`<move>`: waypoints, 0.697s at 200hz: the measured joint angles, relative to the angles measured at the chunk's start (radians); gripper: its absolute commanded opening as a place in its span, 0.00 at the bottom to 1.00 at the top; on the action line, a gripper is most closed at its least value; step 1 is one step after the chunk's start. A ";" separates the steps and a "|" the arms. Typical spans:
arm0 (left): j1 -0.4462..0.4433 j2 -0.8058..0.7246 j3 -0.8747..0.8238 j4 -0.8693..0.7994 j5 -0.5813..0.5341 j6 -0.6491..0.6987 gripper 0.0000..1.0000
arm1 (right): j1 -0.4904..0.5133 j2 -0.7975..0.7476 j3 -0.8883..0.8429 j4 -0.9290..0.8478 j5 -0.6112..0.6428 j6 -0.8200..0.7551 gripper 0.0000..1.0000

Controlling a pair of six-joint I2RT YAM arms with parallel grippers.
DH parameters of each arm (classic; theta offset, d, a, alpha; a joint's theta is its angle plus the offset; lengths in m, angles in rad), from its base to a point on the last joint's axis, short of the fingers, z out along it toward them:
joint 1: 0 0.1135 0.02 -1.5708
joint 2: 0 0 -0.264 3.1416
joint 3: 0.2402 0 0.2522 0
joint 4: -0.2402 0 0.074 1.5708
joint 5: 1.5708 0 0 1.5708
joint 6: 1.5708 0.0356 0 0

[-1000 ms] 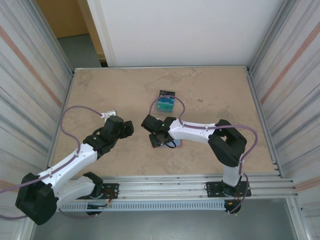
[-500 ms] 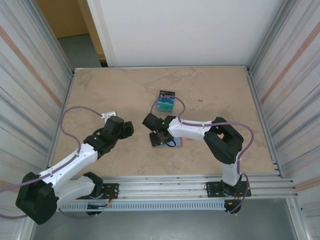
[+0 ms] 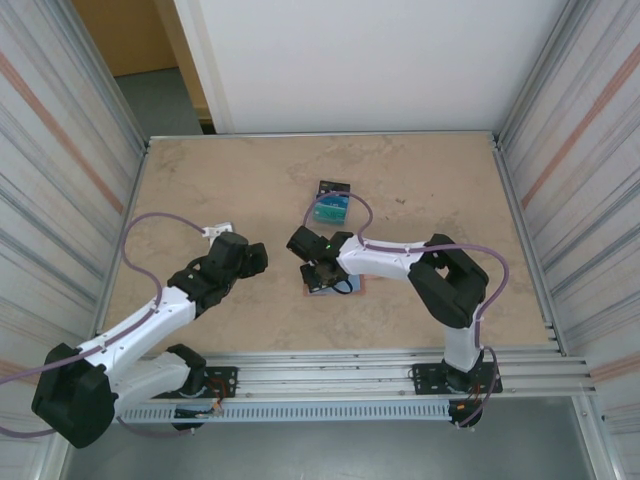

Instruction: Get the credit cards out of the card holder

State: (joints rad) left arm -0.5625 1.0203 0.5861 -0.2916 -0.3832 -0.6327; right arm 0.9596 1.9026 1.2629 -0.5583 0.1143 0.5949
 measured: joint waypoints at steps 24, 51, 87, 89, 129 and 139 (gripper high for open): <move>0.000 0.000 0.000 0.000 0.000 0.001 0.99 | 0.000 -0.016 -0.015 -0.010 0.021 0.000 0.08; 0.000 0.000 0.001 0.000 0.003 0.004 0.99 | 0.000 -0.038 -0.020 -0.028 0.048 0.000 0.08; 0.000 0.000 0.003 0.000 0.018 0.008 0.99 | -0.001 -0.072 -0.032 -0.047 0.089 0.002 0.13; 0.000 0.000 0.003 0.000 0.020 0.009 0.99 | -0.002 -0.074 -0.033 -0.048 0.092 0.003 0.14; 0.000 0.000 0.021 0.005 0.035 0.020 0.99 | -0.036 -0.109 -0.058 -0.055 0.131 0.003 0.29; 0.000 0.002 0.024 0.005 0.037 0.024 0.99 | -0.047 -0.116 -0.068 -0.056 0.143 0.003 0.30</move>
State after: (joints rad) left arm -0.5629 1.0222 0.6098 -0.2863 -0.3458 -0.6086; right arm 0.9127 1.7870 1.1950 -0.6144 0.2573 0.5980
